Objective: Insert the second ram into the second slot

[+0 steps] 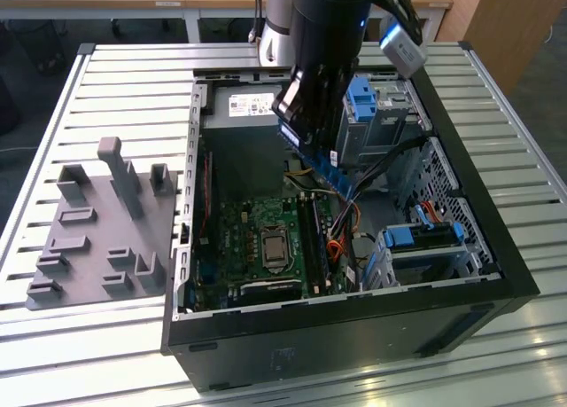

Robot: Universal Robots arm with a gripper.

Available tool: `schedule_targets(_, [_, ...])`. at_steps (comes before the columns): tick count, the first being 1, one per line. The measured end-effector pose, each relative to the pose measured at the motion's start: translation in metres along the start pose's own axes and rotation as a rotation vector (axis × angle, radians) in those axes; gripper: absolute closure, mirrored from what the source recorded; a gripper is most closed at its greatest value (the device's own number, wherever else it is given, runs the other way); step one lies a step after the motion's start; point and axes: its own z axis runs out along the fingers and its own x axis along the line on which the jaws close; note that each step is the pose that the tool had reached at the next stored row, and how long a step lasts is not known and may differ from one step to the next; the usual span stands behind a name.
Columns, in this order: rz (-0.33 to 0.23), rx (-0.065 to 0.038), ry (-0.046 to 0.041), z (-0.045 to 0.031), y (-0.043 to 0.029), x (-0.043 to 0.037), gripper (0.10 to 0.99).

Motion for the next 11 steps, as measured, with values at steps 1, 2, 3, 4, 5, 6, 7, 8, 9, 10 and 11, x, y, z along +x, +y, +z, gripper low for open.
schedule_targets(1, [0.013, 0.000, -0.0002, 0.0000, 0.0000, 0.0000, 0.949])
schedule_targets(2, [0.025, 0.000, -0.0005, 0.0000, 0.0000, 0.0000, 0.949])
schedule_targets(3, [0.039, 0.000, -0.0008, 0.0001, 0.0000, 0.0000, 0.949])
schedule_targets(4, [0.051, 0.000, -0.0011, 0.0001, 0.0000, 0.0000, 0.949])
schedule_targets(5, [0.064, 0.000, -0.0014, 0.0001, 0.0000, 0.0000, 0.949])
schedule_targets(6, [0.077, 0.000, -0.0017, 0.0002, 0.0000, 0.0000, 0.949])
schedule_targets(7, [0.089, 0.000, -0.0019, 0.0002, 0.0000, 0.0000, 0.949])
schedule_targets(8, [0.102, 0.001, -0.0022, 0.0002, 0.0000, 0.0000, 0.949])
schedule_targets(9, [0.114, 0.001, -0.0025, 0.0002, 0.0000, 0.0000, 0.949])
schedule_targets(10, [0.127, 0.001, -0.0028, 0.0003, 0.0000, 0.0000, 0.949])
schedule_targets(11, [0.140, 0.001, -0.0031, 0.0003, 0.0000, 0.0000, 0.949])
